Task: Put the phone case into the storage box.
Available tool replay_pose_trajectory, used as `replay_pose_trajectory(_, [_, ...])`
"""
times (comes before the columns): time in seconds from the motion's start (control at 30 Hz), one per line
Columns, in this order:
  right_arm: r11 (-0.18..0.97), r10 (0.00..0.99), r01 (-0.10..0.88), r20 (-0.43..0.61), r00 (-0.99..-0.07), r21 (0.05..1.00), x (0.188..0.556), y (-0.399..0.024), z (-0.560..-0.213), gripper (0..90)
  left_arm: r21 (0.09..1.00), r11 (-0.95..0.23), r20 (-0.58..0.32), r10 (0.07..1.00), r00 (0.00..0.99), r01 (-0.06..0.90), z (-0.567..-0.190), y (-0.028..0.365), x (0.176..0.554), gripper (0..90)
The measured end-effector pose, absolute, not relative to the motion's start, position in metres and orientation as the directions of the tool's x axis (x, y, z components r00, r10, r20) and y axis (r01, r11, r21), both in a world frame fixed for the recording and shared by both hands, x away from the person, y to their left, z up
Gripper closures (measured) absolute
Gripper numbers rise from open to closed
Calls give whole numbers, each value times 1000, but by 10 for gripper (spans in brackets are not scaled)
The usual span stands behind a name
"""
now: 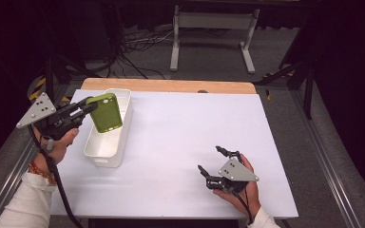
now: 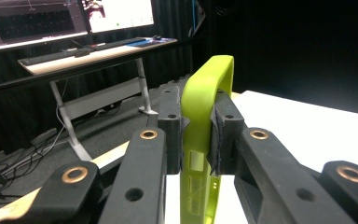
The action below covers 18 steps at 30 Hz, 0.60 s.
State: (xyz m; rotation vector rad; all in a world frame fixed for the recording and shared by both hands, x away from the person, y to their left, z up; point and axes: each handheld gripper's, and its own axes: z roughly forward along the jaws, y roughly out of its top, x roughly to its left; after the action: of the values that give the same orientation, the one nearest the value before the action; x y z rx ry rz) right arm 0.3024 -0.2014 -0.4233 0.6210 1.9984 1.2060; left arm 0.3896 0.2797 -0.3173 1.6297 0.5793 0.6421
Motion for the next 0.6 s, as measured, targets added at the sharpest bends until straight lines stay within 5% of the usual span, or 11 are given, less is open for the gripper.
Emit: replay_pose_trajectory(0.6, [457, 698, 41, -330, -636, 888, 304, -200, -424, 189, 983, -176, 87, 710, 699, 58, -329, 276, 437, 780])
